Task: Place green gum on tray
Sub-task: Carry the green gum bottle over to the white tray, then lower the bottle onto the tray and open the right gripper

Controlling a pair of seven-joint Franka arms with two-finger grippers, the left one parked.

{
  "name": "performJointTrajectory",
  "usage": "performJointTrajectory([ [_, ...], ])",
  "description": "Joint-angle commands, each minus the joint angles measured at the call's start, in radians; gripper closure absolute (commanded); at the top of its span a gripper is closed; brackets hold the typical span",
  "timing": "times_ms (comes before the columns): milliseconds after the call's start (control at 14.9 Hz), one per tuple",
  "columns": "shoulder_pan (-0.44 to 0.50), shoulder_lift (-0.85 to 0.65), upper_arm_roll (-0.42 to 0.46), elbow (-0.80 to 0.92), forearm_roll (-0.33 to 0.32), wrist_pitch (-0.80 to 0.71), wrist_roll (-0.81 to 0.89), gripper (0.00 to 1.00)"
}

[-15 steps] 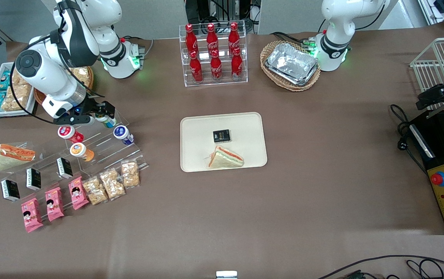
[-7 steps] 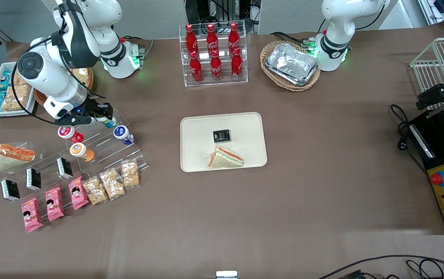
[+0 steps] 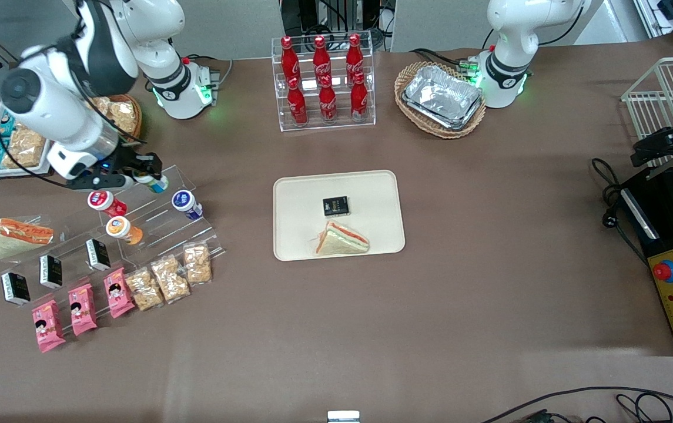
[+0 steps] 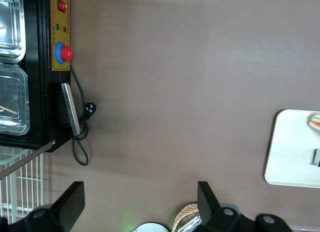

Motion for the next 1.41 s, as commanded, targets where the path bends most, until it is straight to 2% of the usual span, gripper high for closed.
performJointTrajectory([
  [0,-0.004,0.128,0.001,0.291,0.005,-0.235,-0.004,0.71],
  [134,0.002,0.180,0.002,0.406,0.048,-0.339,0.018,0.71],
  [269,0.014,0.188,0.013,0.419,0.100,-0.335,0.079,0.71],
  [403,0.050,0.203,0.054,0.415,0.111,-0.270,0.149,0.71],
  [538,0.108,0.246,0.100,0.407,0.111,-0.167,0.279,0.71],
  [739,0.256,0.350,0.122,0.373,0.097,0.052,0.479,0.71],
  [1008,0.375,0.500,0.120,0.321,0.070,0.304,0.579,0.71],
  [1143,0.406,0.575,0.120,0.303,0.034,0.413,0.599,0.71],
  [1345,0.442,0.635,0.120,0.222,0.033,0.614,0.601,0.71],
])
